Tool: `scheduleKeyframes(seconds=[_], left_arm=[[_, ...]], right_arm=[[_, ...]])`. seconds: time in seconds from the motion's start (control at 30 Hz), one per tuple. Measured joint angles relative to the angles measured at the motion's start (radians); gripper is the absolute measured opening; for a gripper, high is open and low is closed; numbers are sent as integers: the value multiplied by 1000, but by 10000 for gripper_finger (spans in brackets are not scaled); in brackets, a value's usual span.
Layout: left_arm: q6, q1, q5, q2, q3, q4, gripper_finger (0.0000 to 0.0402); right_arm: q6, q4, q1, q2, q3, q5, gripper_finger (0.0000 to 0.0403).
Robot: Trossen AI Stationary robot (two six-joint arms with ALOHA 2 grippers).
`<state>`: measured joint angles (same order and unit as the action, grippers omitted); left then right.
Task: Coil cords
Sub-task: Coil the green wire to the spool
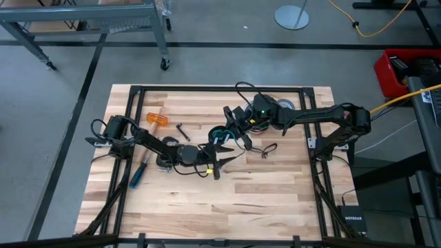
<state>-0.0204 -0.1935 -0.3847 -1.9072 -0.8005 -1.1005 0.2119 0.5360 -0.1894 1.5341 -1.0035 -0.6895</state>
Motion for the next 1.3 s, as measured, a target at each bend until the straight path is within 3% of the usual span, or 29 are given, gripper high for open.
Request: scheduleKeyframes(seconds=[0.2, 0.67, 1.07, 1.3], left_arm=[[35, 7, 55, 0, -49, 14, 141], [63, 37, 60, -2, -129, 79, 141], [43, 45, 61, -154, -230, 66, 140], [53, 44, 60, -167, -246, 64, 97]], right_arm=[[-2, 60, 0, 0, 0, 19, 3], [-7, 83, 0, 0, 0, 26, 3], [-30, 122, 21, 0, 0, 61, 3], [-34, 117, 33, 0, 0, 49, 3]])
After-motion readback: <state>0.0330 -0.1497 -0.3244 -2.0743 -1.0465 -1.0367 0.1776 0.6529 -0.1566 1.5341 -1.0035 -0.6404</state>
